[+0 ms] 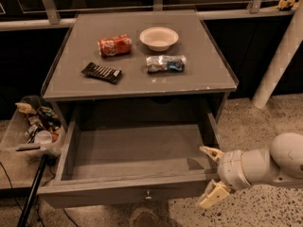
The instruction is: Open top drawer
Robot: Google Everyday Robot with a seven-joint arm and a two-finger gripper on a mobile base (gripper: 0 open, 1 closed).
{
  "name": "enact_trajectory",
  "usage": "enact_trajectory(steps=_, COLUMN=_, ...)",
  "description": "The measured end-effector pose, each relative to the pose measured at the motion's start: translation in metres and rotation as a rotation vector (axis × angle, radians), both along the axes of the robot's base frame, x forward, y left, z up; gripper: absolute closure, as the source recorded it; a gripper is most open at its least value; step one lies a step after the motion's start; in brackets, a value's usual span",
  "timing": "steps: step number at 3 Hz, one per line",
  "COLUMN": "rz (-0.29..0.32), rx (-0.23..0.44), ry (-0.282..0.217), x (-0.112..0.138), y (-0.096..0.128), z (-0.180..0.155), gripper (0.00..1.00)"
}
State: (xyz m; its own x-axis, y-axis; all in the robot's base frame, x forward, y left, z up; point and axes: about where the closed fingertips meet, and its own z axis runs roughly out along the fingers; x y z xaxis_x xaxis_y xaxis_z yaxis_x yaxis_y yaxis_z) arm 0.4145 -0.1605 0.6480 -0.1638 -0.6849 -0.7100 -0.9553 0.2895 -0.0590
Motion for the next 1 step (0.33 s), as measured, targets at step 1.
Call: enact_trajectory(steps=1, rz=0.000, rx=0.000, ry=0.000, x=0.0000, y=0.0000, z=0.0000, gripper=0.00)
